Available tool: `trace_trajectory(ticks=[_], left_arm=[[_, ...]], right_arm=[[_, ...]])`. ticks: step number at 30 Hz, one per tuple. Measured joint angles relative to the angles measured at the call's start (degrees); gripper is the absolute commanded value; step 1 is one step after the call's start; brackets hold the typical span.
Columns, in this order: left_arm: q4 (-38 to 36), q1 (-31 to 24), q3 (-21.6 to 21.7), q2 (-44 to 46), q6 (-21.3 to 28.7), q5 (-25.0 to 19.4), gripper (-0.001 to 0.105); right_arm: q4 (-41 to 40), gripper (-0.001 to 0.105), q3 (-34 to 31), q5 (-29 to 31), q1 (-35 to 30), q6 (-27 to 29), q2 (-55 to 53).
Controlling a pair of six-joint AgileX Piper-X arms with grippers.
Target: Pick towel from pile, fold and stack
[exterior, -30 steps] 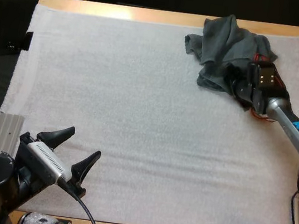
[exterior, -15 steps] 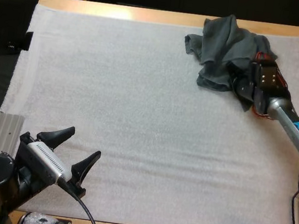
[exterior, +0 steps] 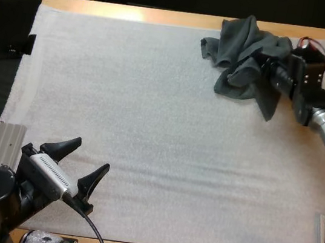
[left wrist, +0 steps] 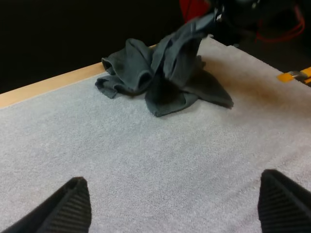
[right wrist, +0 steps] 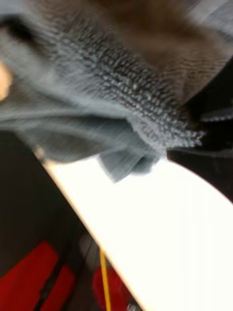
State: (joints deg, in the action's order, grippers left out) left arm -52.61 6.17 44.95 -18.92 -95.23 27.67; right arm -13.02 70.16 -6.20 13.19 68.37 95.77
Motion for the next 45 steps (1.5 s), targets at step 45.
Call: trace_trajectory(ticks=[45], left_arm=[[0.0,0.0,0.0,0.0,-0.2,0.0,0.069]], right_arm=[[-44.1,0.001,23.5,-3.8,10.7,23.4,-8.0]])
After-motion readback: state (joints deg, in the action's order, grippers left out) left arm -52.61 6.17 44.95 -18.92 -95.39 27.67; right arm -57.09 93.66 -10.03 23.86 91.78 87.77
